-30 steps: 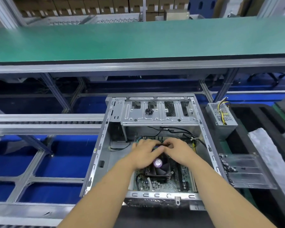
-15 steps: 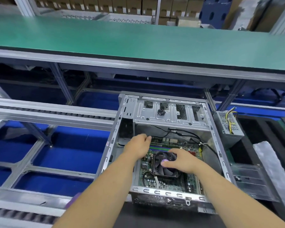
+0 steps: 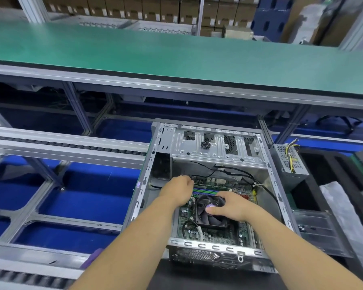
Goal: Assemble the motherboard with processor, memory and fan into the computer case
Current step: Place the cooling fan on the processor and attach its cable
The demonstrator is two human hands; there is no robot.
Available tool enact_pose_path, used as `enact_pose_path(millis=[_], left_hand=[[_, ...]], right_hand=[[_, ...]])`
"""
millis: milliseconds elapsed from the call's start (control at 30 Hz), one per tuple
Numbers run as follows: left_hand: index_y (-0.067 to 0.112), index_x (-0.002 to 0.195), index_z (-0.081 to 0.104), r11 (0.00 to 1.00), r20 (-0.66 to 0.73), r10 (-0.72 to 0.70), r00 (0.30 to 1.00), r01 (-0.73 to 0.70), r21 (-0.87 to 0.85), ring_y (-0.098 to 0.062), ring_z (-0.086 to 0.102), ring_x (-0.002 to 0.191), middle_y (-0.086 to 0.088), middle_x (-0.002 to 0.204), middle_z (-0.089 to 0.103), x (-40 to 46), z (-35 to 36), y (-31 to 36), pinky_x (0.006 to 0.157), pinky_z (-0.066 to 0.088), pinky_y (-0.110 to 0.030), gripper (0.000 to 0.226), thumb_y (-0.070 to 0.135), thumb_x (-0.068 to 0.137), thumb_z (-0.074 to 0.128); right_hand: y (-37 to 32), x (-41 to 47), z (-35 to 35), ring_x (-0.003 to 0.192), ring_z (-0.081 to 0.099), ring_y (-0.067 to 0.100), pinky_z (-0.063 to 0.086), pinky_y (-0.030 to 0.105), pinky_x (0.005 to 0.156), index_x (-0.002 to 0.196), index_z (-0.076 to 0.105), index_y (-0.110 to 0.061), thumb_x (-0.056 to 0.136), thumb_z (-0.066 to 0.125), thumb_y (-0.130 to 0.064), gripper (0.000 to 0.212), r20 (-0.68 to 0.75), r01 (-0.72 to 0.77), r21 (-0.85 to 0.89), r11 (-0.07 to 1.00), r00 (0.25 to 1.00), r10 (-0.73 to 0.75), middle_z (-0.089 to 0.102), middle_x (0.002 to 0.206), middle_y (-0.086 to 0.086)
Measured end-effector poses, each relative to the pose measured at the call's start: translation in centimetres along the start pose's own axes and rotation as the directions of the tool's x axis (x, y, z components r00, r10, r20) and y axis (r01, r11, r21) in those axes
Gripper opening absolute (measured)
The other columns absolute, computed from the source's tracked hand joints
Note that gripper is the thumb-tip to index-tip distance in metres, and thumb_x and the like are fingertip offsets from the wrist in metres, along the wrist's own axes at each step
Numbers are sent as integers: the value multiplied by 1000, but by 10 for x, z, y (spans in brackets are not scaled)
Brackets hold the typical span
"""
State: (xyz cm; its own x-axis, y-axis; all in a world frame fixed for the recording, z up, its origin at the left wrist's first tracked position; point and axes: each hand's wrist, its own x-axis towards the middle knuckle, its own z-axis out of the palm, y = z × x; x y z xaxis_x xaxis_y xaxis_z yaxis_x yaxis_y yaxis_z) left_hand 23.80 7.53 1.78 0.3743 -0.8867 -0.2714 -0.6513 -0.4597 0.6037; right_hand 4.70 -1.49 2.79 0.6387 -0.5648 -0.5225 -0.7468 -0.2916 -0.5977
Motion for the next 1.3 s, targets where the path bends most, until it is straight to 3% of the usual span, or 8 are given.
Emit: enact_pose_path(millis=[200, 333, 567, 733, 967, 1100, 1233, 1300], left_hand=[[19, 73, 48, 998, 74, 56, 996, -56, -11, -22, 49, 68, -1, 71, 54, -2, 4, 4, 63, 37, -32, 37, 40, 103, 40], [26, 83, 60, 995, 101, 91, 991, -86, -51, -15, 54, 73, 8, 74, 58, -2, 2, 2, 66, 41, -29, 28, 46, 99, 49], [26, 96, 66, 996, 169, 78, 983, -71, -46, -11, 56, 72, 7, 84, 61, -5, 2, 3, 64, 45, -28, 36, 58, 80, 70], [21, 96, 66, 994, 158, 42, 987, -26, -105, -17, 59, 85, -1, 102, 64, -2, 6, 7, 78, 49, -33, 35, 48, 78, 79], [20, 106, 67, 986, 194, 37, 980, -4, -166, -21, 64, 97, -1, 109, 64, -1, 7, 8, 85, 51, -33, 36, 43, 80, 79], [24, 102, 67, 985, 191, 77, 979, -45, -165, -13, 59, 80, 1, 102, 64, -5, 2, 3, 70, 48, -26, 36, 50, 79, 77], [26, 95, 67, 990, 168, 84, 982, -63, -130, -15, 64, 87, 3, 97, 67, -7, 1, 1, 80, 52, -34, 39, 63, 81, 68], [26, 93, 67, 986, 166, 91, 982, -65, -156, -13, 63, 89, 4, 98, 67, -6, 0, 2, 83, 52, -35, 41, 64, 77, 71]], right_hand=[[9, -7, 6, 121, 57, 21, 46, 34, 98, 148, 45, -20, 79, 65, -76, 91, -141, -27, -120, 992, 990, 9, 57, 141, 1], [13, -10, -6, 105, 58, 12, 42, 28, 85, 132, 63, -24, 88, 56, -72, 66, -280, -7, -47, 999, 960, -7, 65, 129, -2], [12, -6, -1, 84, 48, 10, 36, 18, 65, 103, 59, -25, 81, 75, -62, 45, -163, 20, -9, 1000, 986, -21, 49, 91, -13], [10, 1, 1, 93, 65, 26, 49, 35, 80, 107, 66, -6, 80, 76, -59, 60, -150, -8, -28, 1000, 989, 4, 67, 107, 17], [10, 2, 0, 81, 54, 14, 42, 29, 71, 103, 62, -15, 78, 77, -62, 55, -158, -45, -38, 998, 987, 39, 57, 93, -3], [11, -5, 1, 92, 61, 9, 48, 28, 78, 116, 61, -27, 79, 75, -64, 54, -178, 21, -13, 1000, 984, -23, 63, 105, -9], [14, -5, -4, 60, 47, 17, 38, 32, 63, 80, 69, -10, 96, 61, -54, 48, -267, 19, 88, 996, 964, 5, 54, 66, -1], [16, -5, -5, 63, 40, 17, 36, 29, 61, 90, 70, 4, 99, 61, -43, 49, -276, 6, 117, 993, 961, 26, 43, 67, 7]])
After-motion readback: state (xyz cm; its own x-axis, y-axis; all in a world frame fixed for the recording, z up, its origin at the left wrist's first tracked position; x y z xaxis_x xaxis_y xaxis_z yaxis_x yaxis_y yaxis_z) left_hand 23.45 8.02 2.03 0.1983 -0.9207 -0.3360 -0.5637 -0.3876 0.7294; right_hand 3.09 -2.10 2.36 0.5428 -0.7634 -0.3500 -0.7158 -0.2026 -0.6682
